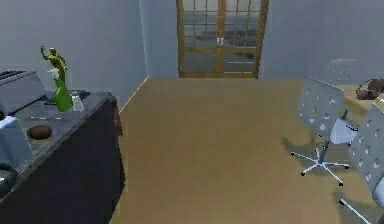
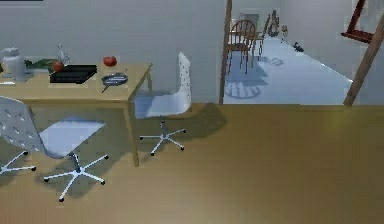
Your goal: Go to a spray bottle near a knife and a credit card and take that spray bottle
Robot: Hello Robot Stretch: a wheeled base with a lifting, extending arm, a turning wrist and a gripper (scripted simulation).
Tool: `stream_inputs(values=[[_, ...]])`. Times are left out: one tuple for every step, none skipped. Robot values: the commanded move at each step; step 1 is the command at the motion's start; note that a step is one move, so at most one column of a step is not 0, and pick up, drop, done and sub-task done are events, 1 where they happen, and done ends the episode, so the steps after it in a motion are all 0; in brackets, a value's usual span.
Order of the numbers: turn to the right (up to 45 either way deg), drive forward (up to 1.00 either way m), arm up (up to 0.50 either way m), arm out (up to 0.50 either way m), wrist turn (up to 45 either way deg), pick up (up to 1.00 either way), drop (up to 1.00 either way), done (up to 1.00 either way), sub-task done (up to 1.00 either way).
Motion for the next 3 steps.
stream_inputs(values=[[0.0,0.45,0.0,0.0,0.0,0.0,0.0,0.0,0.0],[-45.0,0.0,0.0,0.0,0.0,0.0,0.0,0.0,0.0],[45.0,0.0,0.0,0.0,0.0,0.0,0.0,0.0,0.0]])
